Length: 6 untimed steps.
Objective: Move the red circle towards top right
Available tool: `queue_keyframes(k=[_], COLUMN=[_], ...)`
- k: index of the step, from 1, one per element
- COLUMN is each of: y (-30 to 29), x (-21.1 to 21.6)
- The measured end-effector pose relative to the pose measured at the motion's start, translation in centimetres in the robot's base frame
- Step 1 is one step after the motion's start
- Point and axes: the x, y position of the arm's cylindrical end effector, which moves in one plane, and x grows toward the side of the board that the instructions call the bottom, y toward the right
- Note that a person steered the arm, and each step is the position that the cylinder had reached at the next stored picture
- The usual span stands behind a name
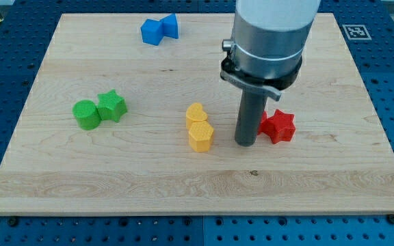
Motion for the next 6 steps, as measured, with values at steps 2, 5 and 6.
queue_keyframes(k=[2,5,6], y=[2.6,4.3,5.8], x=[-5.5,-11.1,-12.0])
